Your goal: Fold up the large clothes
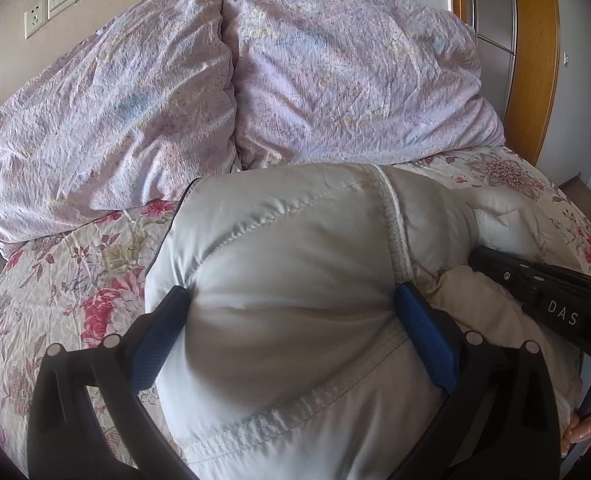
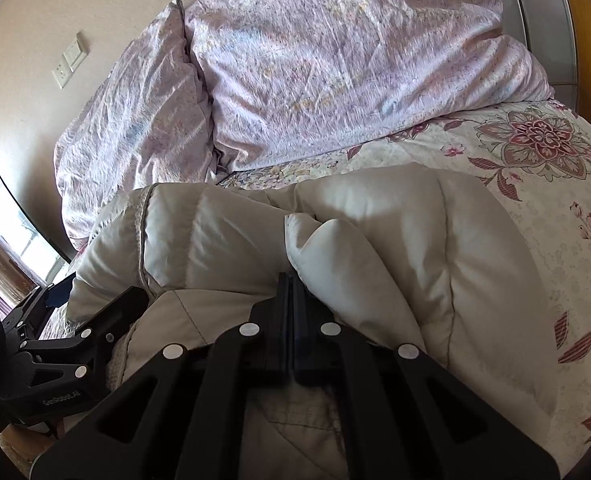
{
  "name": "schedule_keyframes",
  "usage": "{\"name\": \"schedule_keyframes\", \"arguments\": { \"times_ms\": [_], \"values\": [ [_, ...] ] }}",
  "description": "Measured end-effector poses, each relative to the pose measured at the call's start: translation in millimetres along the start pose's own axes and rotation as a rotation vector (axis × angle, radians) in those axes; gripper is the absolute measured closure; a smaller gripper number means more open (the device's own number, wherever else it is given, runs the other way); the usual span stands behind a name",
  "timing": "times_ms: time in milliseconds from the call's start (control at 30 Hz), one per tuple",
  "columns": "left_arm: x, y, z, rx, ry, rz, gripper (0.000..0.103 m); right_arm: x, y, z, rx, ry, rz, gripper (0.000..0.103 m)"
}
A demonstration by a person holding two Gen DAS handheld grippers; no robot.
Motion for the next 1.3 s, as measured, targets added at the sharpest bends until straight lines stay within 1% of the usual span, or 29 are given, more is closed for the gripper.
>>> {"name": "schedule_keyframes", "arguments": {
  "times_ms": [267, 433, 933, 1067, 1133, 1167, 1233, 1300],
  "values": [
    [-2, -1, 10, 0.046, 0.018, 0.013, 0.002, 0, -2, 10, 0.048, -0.049, -0.012, 0.103],
    [-3, -2, 15, 0.064, 0.025, 0.019, 0.002, -2, -2, 13, 0.065, -0.062, -0.015, 0.103],
    [-1, -1, 23, 0.058, 0.041, 0.017, 0.002, -5, 2, 15, 0.059, -0.066, -0.013, 0.103],
    [0, -1, 22, 0.054, 0.043, 0.016, 0.002, -5, 4, 11, 0.05, -0.05, 0.002, 0.103],
    [1, -1, 22, 0.054, 0.047, 0.016, 0.002, -2, 7, 4, 0.061, -0.068, 0.0, 0.103],
    [1, -1, 22, 0.054, 0.048, 0.013, 0.002, -1, 10, -2, 0.056, -0.072, 0.001, 0.103],
    [2, -1, 22, 0.054, 0.05, 0.01, 0.002, 2, 23, -19, 0.004, -0.067, 0.004, 0.103],
    [2, 0, 21, 0.052, 0.051, 0.008, 0.002, 0, 36, -32, -0.048, -0.092, -0.003, 0.103]
  ]
}}
Point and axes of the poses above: each gripper's, at about its wrist camera, not at the fingertips, and z roughly the way its jaws point, x to its left, y to its top, the point moved 7 cm from there along z, roughly the way its jaws point, and after that the axes turned 6 degrees about z, right-handed, at the moved point
